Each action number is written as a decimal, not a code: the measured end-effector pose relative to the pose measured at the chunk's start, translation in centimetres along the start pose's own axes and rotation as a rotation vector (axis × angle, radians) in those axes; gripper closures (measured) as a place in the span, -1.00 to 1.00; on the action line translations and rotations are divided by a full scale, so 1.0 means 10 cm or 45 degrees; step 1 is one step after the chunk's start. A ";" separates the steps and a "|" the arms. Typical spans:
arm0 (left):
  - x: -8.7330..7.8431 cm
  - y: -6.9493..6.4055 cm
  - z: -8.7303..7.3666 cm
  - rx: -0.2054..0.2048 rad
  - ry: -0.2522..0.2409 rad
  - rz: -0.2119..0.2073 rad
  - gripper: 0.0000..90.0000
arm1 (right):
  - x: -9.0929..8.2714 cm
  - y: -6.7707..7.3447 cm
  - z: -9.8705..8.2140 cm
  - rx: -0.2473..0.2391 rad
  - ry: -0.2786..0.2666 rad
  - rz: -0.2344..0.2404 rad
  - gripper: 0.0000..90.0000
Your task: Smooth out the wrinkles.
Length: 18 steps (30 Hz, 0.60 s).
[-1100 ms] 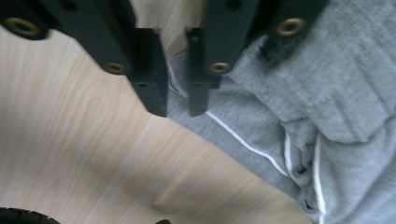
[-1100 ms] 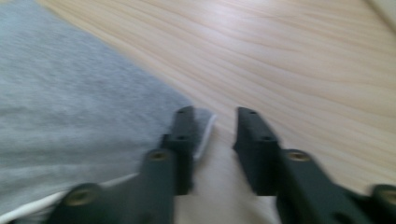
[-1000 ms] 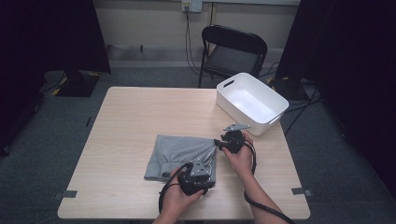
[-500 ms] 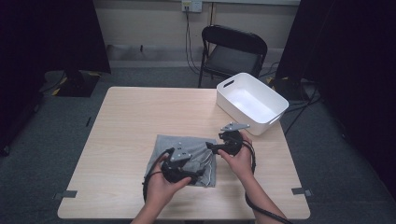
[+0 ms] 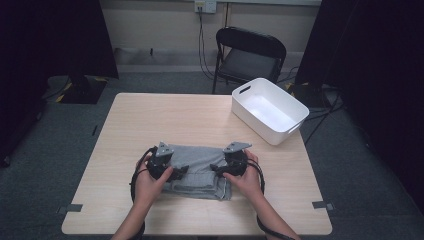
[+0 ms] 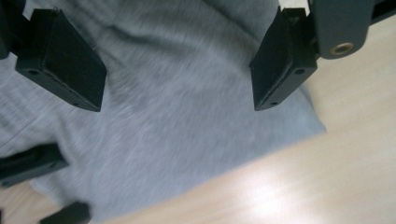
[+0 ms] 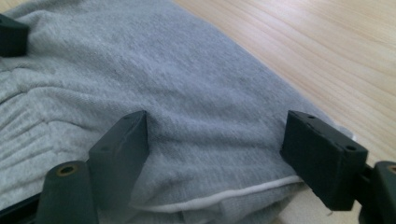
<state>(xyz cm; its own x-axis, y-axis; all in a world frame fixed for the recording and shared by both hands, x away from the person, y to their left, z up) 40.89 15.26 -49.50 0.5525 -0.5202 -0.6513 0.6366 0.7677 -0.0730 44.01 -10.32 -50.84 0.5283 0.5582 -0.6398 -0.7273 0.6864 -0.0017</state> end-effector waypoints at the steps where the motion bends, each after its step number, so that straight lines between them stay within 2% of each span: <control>1: 0.02 -0.01 -0.04 0.009 0.010 0.000 -0.59 | 0.00 0.00 0.00 -0.006 0.000 0.000 -0.51; 3: 0.02 -0.01 -0.05 0.002 0.003 0.000 -0.57 | 0.00 0.01 -0.01 -0.020 0.005 -0.001 -0.51; 5: 0.02 -0.05 -0.08 0.021 0.002 0.004 -0.50 | 0.00 0.01 -0.02 -0.025 0.006 -0.005 -0.51; 6: 0.00 -0.08 -0.09 0.048 0.013 0.010 -0.48 | 0.00 0.02 -0.03 -0.029 -0.001 -0.009 -0.51; 8: -0.01 -0.13 -0.11 0.045 0.020 0.001 -0.48 | -0.01 0.04 -0.05 -0.030 -0.005 -0.005 -0.50; 9: -0.03 -0.15 -0.12 0.064 0.030 0.002 -0.48 | -0.02 0.05 -0.06 -0.034 -0.008 -0.004 -0.51; 18: -0.14 -0.35 -0.24 0.074 0.032 -0.052 -0.47 | -0.17 0.17 -0.19 -0.063 -0.016 0.035 -0.50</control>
<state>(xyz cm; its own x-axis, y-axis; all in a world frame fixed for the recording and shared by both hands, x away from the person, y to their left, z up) 36.59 14.16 -50.14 0.5119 -0.5405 -0.6677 0.6891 0.7224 -0.0565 41.04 -10.97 -51.25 0.5130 0.5824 -0.6306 -0.7620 0.6472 -0.0223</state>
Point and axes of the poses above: each handheld gripper's, and its own axes: x roughly forward along the jaws, z roughly out of its top, y roughly to its left, the point moved 2 cm from there along x, roughly forward along the jaws, and after that the axes turned 1 degree about -z, right-handed, at the moved point
